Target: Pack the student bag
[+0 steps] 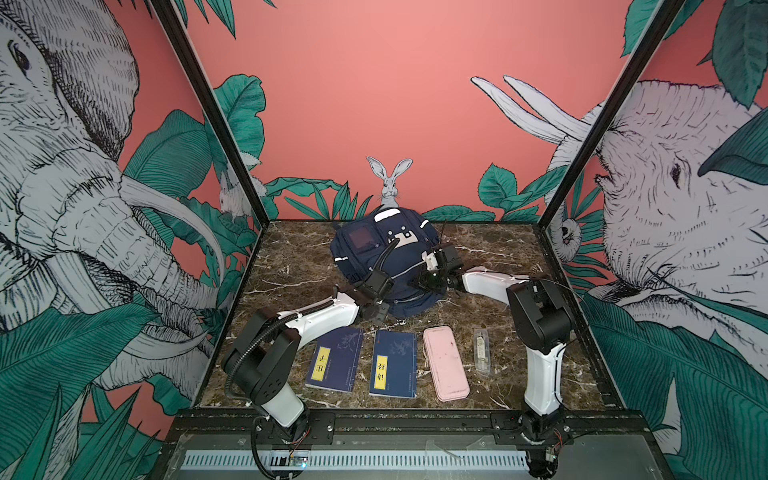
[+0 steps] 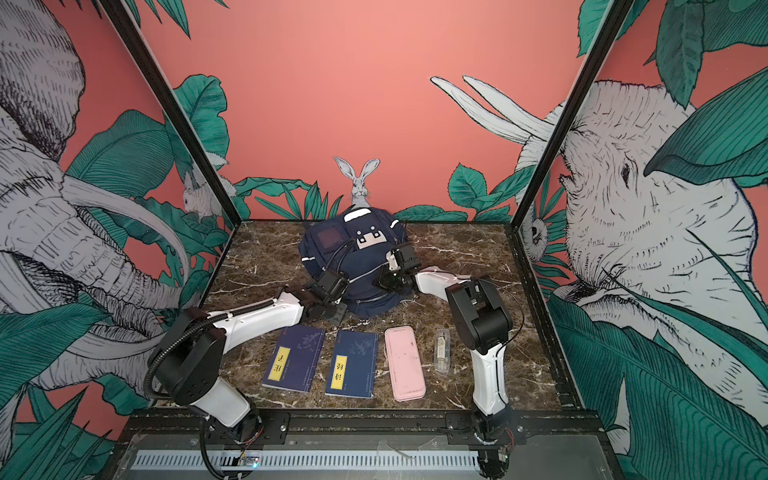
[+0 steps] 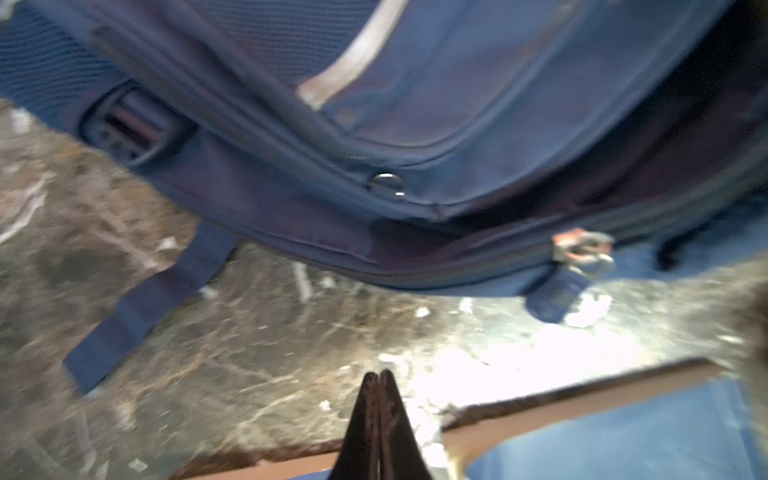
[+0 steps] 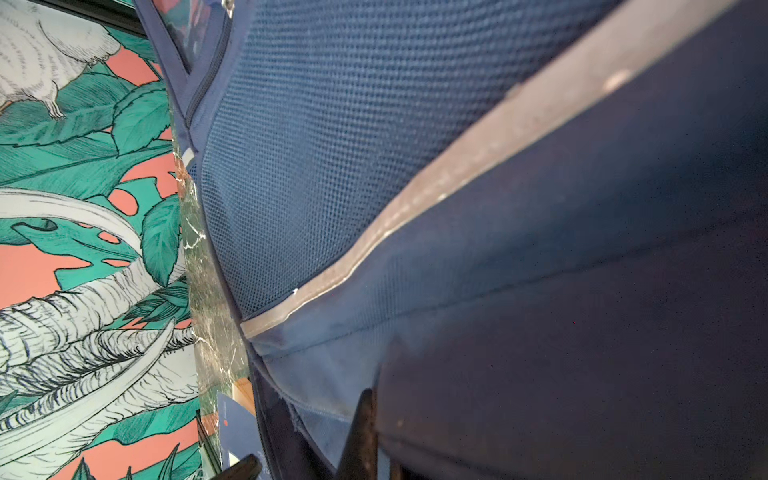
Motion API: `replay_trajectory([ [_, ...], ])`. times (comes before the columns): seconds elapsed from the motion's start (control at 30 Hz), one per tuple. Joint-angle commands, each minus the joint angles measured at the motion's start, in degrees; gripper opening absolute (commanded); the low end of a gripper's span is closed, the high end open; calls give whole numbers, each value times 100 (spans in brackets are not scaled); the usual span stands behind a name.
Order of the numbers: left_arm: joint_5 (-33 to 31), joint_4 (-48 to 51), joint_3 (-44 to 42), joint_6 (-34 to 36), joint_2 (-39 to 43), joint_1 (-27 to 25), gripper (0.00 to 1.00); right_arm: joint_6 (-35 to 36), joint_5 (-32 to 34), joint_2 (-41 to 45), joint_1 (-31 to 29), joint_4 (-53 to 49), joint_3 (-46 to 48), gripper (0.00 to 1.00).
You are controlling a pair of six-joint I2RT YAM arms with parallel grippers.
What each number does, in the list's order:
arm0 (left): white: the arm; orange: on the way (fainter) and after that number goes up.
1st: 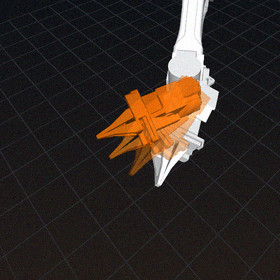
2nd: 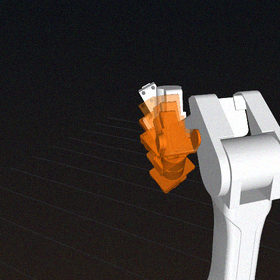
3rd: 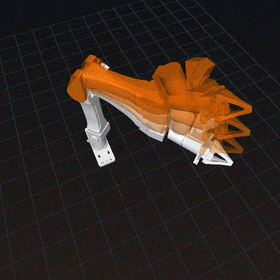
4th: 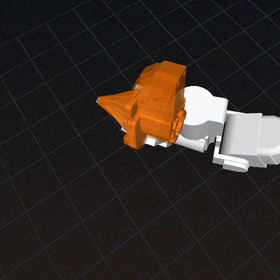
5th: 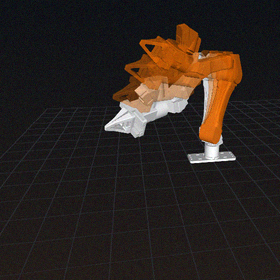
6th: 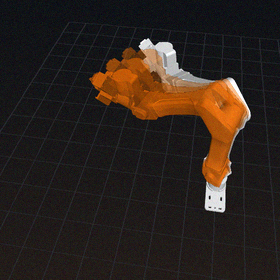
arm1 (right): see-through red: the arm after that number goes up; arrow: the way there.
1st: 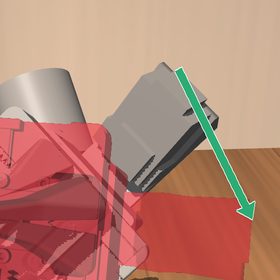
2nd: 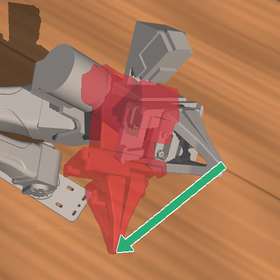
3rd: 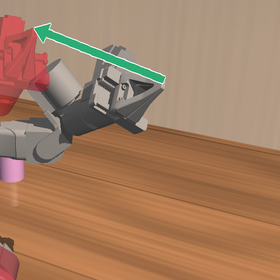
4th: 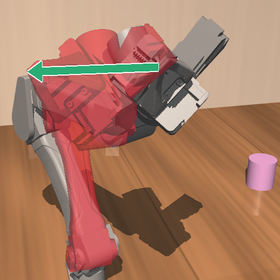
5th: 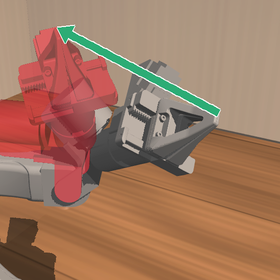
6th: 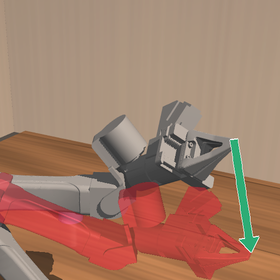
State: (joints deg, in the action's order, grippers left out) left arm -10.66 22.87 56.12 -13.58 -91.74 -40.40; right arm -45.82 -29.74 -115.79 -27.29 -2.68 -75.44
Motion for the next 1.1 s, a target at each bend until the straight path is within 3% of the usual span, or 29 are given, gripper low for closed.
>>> replay_trajectory([
  [0.0, 674, -385, -228, -120, 249, -47, 18, 381, 123, -59, 210, -310, -164, 5],
  [0.2, 727, -597, -318, -142, 207, -317, 43, 614, 153, -5, 473, -522, -114, 5],
  [0.5, 674, -600, 82, -285, -110, -694, 55, 730, -212, -113, 537, -576, -346, 10],
  [0.7, 604, -599, 223, -502, -270, -832, 60, 738, -295, -4, 537, -462, -217, 16],
  [1.07, 439, -759, 640, -738, -660, -970, 61, 750, -384, 12, 535, -449, -125, 18],
])
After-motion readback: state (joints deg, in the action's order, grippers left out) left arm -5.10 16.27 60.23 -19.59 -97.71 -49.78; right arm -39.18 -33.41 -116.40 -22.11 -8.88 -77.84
